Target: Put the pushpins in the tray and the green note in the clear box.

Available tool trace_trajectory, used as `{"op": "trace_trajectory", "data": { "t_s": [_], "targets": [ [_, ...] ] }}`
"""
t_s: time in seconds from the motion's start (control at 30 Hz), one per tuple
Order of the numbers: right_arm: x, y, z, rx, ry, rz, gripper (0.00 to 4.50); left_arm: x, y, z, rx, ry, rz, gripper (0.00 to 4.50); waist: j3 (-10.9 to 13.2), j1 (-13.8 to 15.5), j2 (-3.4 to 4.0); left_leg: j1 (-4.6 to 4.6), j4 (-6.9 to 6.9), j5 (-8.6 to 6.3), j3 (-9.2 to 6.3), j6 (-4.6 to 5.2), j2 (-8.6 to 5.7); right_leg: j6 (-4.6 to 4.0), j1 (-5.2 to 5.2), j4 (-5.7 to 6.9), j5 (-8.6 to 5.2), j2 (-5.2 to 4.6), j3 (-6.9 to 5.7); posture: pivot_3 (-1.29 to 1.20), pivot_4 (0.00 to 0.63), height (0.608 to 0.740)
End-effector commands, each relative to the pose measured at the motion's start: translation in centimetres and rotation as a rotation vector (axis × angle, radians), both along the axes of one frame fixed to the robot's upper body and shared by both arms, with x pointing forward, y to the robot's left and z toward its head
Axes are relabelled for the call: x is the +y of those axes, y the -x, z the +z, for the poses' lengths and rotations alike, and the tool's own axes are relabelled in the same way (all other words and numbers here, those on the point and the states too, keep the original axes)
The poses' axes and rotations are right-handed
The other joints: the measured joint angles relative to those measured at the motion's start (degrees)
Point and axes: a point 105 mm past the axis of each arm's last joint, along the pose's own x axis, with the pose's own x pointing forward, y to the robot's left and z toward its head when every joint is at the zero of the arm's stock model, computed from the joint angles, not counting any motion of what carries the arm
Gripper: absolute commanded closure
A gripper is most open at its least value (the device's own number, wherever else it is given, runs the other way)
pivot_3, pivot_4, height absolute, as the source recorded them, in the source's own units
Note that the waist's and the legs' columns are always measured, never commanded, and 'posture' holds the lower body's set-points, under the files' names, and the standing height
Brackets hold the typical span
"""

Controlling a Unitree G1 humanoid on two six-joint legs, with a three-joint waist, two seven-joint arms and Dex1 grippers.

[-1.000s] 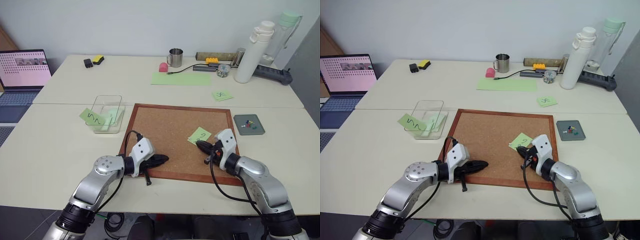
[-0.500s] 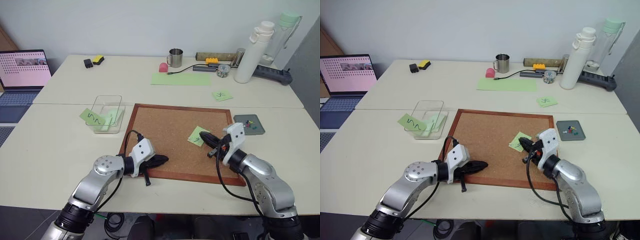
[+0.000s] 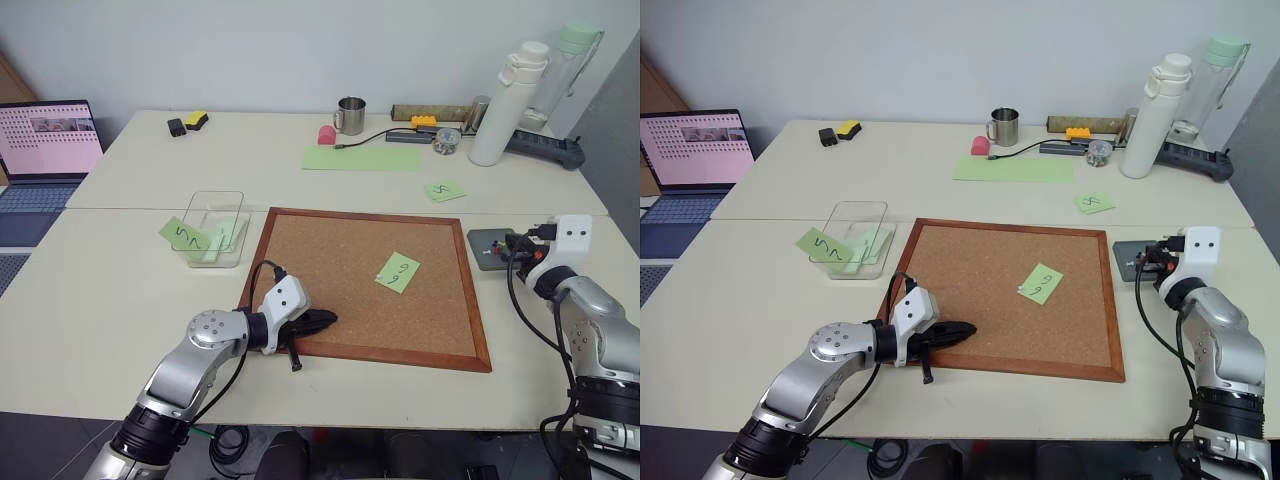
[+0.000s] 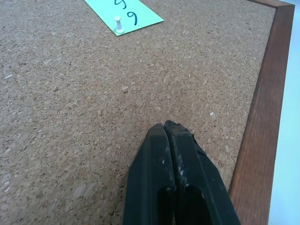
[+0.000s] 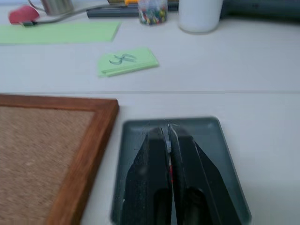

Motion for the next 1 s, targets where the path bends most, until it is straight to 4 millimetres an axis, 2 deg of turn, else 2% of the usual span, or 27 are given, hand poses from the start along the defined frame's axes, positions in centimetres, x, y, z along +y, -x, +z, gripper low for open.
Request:
{"op": "trace_trajectory", "data": {
  "t_s": [0.03,0.27,0.33,0.4,0.43,0.57,0.7,0.83,1.0],
  "targets": [
    [-0.6,-0.9,2.4,-0.083,-0.004,-0.003,3.82,0.3,0.2,-0.5,0.011,-0.025,0.004,4.5,0.0,0.0,0.01,0.0,0.0,0.0,0.0,0.0,0.0,0.0,0.0,0.0,0.0,0.0,0.0,0.0,0.15,0.74],
    [-0.5,-1.2,2.7,-0.102,-0.037,0.011,2.3,0.4,0.3,-0.5,0.012,-0.025,0.013,4.5,0.0,0.0,0.01,-0.01,-0.01,0.0,-0.01,0.0,0.01,0.0,0.0,-0.01,0.0,0.0,-0.02,0.0,0.15,0.74],
    [-0.3,-1.1,3.0,-0.121,-0.036,0.026,2.3,0.4,0.3,-0.5,0.012,-0.024,0.014,4.5,0.0,0.0,0.01,0.0,-0.01,0.0,0.0,0.0,0.01,0.0,0.0,-0.01,0.0,0.0,-0.01,0.0,0.15,0.74],
    [0.7,-0.8,3.5,-0.142,-0.021,0.088,2.3,0.4,0.4,-0.6,0.012,-0.022,0.015,4.5,0.0,0.0,0.01,0.0,-0.01,0.0,0.0,0.0,0.01,0.0,0.0,-0.01,0.0,0.0,0.0,0.0,0.15,0.74],
    [1.7,-0.6,3.7,-0.15,-0.019,0.139,2.3,0.4,0.4,-0.6,0.013,-0.021,0.016,4.5,0.0,0.0,0.01,0.0,-0.01,0.0,0.0,0.0,0.01,0.0,0.0,-0.01,0.0,0.0,0.0,0.0,0.15,0.74],
    [8.5,1.8,3.4,-0.147,-0.008,0.447,2.3,0.4,0.4,-0.5,0.01,-0.02,0.016,4.5,0.0,-0.1,0.03,-0.01,-0.02,0.0,-0.05,0.0,0.06,0.0,-0.01,-0.02,0.0,0.03,-0.05,0.0,0.15,0.74],
    [13.0,4.0,3.0,-0.147,-0.015,0.623,2.3,0.3,0.3,-0.5,0.008,-0.018,0.017,4.5,0.0,-0.1,0.04,-0.01,0.01,0.0,-0.07,0.0,0.04,0.0,0.01,0.0,0.0,0.02,-0.05,0.0,0.15,0.74],
    [16.8,4.6,1.2,-0.095,-0.011,0.696,2.3,0.3,0.3,-0.5,0.008,-0.016,0.014,4.5,0.0,-0.1,0.03,0.0,0.01,0.0,-0.08,0.0,0.02,0.0,0.01,-0.02,0.0,0.02,-0.05,0.0,0.15,0.74],
    [19.1,4.4,-0.9,-0.036,0.034,0.728,2.3,0.3,0.2,-0.4,-0.001,-0.017,0.022,4.5,0.0,0.0,0.01,-0.02,0.0,0.0,-0.13,-0.01,0.01,0.0,0.0,-0.03,0.0,0.01,-0.09,0.0,0.15,0.74]
  ]
}}
